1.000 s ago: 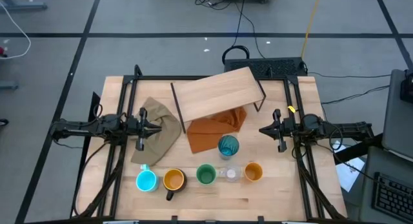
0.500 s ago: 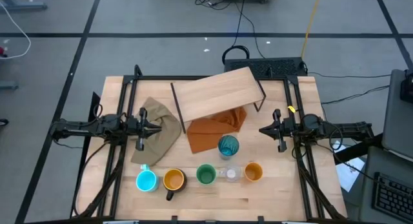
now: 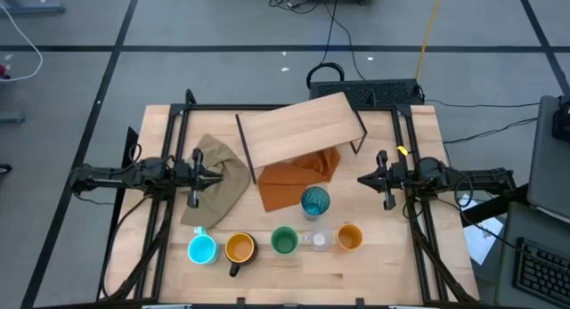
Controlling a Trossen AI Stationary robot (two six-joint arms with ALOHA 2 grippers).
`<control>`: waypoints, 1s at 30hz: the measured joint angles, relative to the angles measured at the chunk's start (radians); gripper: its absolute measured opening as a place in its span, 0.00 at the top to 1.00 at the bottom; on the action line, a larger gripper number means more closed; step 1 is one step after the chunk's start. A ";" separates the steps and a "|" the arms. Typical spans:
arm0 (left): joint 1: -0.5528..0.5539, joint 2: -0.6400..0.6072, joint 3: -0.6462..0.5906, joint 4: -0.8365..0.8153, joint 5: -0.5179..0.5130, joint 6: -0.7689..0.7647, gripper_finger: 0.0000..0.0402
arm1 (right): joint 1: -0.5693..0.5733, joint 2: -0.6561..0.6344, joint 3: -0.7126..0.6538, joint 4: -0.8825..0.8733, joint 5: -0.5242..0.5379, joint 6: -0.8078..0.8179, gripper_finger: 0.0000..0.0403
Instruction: Stack small to large cups/mugs on shelf
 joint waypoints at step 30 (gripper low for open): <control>0.000 0.000 0.000 -0.004 0.000 -0.024 0.88 | 0.000 0.000 0.000 0.001 0.000 -0.001 0.98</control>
